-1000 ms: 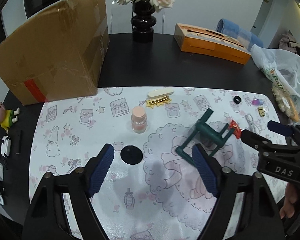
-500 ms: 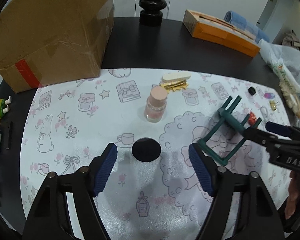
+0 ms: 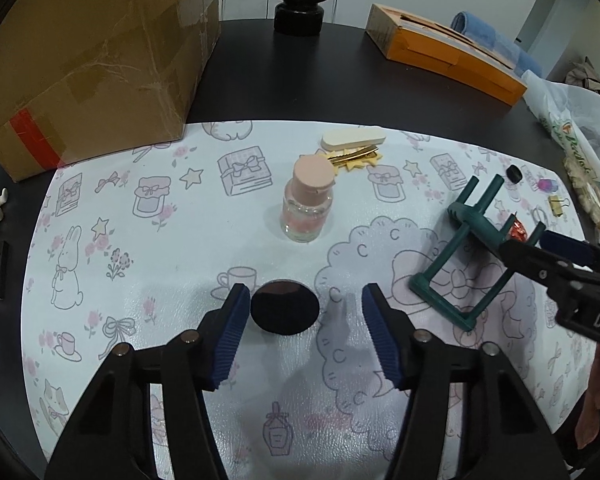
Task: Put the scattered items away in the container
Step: 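Move the right tool to the green toy chair and close on its leg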
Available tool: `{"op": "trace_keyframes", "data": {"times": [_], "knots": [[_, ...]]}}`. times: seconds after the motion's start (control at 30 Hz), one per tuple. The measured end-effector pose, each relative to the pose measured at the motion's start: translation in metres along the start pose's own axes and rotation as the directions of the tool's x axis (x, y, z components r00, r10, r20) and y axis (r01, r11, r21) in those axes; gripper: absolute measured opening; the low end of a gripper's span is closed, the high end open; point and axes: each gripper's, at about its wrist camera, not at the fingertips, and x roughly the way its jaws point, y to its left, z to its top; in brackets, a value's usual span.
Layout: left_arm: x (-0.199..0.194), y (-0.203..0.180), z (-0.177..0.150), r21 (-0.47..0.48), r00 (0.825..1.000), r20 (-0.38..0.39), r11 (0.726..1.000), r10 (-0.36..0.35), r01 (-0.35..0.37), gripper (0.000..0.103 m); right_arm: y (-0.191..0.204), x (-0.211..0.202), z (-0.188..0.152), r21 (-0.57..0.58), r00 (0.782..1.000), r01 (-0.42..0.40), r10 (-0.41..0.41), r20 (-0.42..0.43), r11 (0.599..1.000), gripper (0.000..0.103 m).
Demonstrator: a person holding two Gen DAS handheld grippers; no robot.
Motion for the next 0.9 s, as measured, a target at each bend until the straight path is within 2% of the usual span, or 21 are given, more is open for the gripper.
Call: {"op": "trace_keyframes", "data": {"times": [0.03,0.1,0.17,0.23,0.27,0.47,0.7,0.77,0.9], "knots": [[0.001,0.0,0.0,0.0,1.0,-0.001,1.0,0.0,0.0,0.047,-0.003,0.001,0.001,0.016,1.0,-0.015,0.015,-0.002,1.0,0.071],[0.002,0.0,0.0,0.0,1.0,-0.006,1.0,-0.001,0.001,0.043,-0.005,0.0,0.001,0.032,0.999,-0.036,0.036,0.004,0.999,0.062],[0.003,-0.001,-0.001,0.0,1.0,-0.011,1.0,-0.003,0.003,0.04,-0.004,-0.002,0.002,0.023,0.999,-0.046,0.046,0.016,0.999,0.045],[0.003,-0.002,-0.001,0.004,1.0,-0.011,1.0,-0.006,0.006,0.032,0.0,-0.003,0.002,0.005,0.999,-0.049,0.049,0.025,0.999,0.035],[0.003,-0.003,-0.002,0.005,1.0,-0.012,1.0,-0.008,0.008,0.031,0.002,-0.003,0.002,-0.002,0.998,-0.05,0.05,0.029,0.999,0.031],[0.005,-0.007,-0.004,0.02,1.0,-0.019,1.0,-0.013,0.013,0.02,0.001,-0.005,0.0,-0.001,0.995,-0.08,0.08,0.058,0.997,0.026],[0.002,-0.008,-0.003,0.021,1.0,-0.011,0.999,-0.025,0.025,0.015,0.002,-0.013,0.002,-0.014,0.989,-0.116,0.117,0.092,0.993,0.018],[0.001,-0.008,-0.003,0.019,1.0,-0.009,0.999,-0.027,0.027,0.014,0.003,-0.017,0.003,-0.019,0.988,-0.115,0.116,0.105,0.993,0.008],[-0.001,-0.008,-0.003,0.015,1.0,-0.003,1.0,-0.024,0.024,0.012,0.006,-0.018,0.004,-0.036,0.987,-0.121,0.124,0.106,0.992,0.007]]}}
